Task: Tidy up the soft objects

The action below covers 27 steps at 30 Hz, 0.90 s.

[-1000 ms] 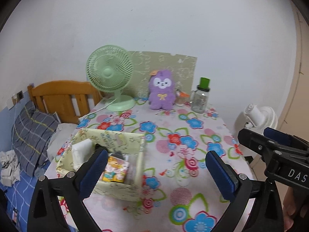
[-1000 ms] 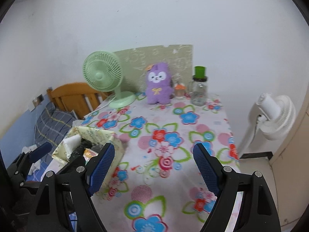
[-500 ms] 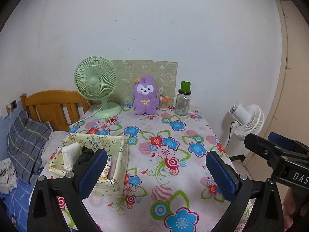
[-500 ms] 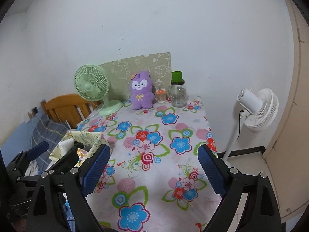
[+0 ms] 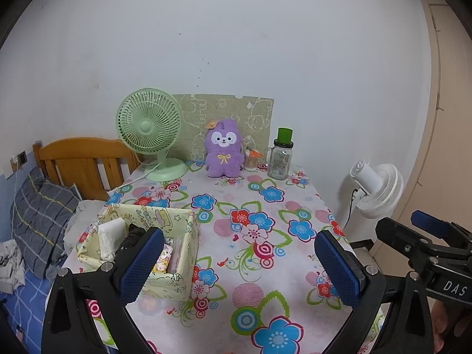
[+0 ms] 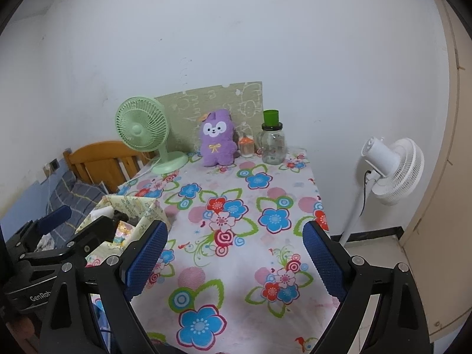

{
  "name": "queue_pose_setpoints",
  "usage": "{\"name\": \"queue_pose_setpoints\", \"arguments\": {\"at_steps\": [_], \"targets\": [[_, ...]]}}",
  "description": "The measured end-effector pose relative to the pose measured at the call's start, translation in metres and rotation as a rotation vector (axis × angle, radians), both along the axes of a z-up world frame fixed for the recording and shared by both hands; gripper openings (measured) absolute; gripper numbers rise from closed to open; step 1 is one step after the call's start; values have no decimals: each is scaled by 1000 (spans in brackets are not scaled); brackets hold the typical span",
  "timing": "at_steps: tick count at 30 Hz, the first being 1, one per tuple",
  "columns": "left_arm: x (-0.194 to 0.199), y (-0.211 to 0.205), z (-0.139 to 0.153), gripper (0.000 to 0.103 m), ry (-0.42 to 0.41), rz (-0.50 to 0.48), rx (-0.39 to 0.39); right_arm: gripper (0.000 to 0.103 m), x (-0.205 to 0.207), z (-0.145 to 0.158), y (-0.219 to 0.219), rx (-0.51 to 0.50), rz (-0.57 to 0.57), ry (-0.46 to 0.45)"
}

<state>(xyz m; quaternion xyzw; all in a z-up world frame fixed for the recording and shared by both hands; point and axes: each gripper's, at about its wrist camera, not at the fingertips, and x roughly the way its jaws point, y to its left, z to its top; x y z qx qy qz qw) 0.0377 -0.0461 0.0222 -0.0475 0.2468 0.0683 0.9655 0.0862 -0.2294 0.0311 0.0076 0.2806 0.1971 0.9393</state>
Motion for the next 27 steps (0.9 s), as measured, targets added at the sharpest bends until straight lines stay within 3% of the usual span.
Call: {"name": "queue_pose_setpoints", "arguments": {"at_steps": [27], "targets": [[-4,-2,9,103,-9,-11,9,95,-5,7,-6,-12,12,-23]]}}
